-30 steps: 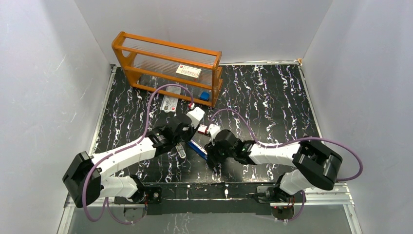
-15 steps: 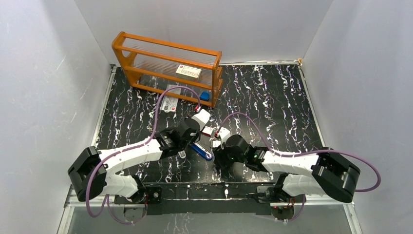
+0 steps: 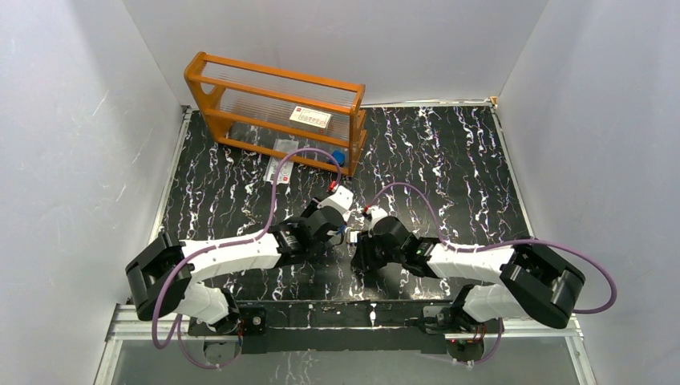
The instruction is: Load the staples into the stapler
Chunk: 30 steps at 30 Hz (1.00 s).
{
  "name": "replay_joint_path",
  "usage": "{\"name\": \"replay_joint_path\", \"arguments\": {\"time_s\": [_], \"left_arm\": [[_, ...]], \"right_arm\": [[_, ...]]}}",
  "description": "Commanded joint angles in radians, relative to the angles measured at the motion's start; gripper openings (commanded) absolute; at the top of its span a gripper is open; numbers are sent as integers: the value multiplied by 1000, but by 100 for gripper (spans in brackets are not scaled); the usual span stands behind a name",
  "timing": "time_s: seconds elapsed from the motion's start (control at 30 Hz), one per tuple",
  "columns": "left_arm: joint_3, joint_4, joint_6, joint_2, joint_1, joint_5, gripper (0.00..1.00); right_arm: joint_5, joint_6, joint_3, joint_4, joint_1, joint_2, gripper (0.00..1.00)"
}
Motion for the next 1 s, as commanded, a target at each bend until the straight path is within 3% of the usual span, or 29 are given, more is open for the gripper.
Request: {"name": "replay_joint_path", "arguments": {"time_s": [0.0,0.37,0.67,0.97], "left_arm": [[-23,0,-73,7,-37,-21,31],[-37,0,-78,-24,-45,15,34],[-49,0,-91,-27,-45,38,36],[-59,34,-102,-27,-45,47,36]], "right_arm": [[-51,92,1,68,-7,17,43],[-73,177,49,47,-43,-47,49],[-81,414,43,163,-85,-174,65],[-16,538,86,71,-120,-128,59]]}}
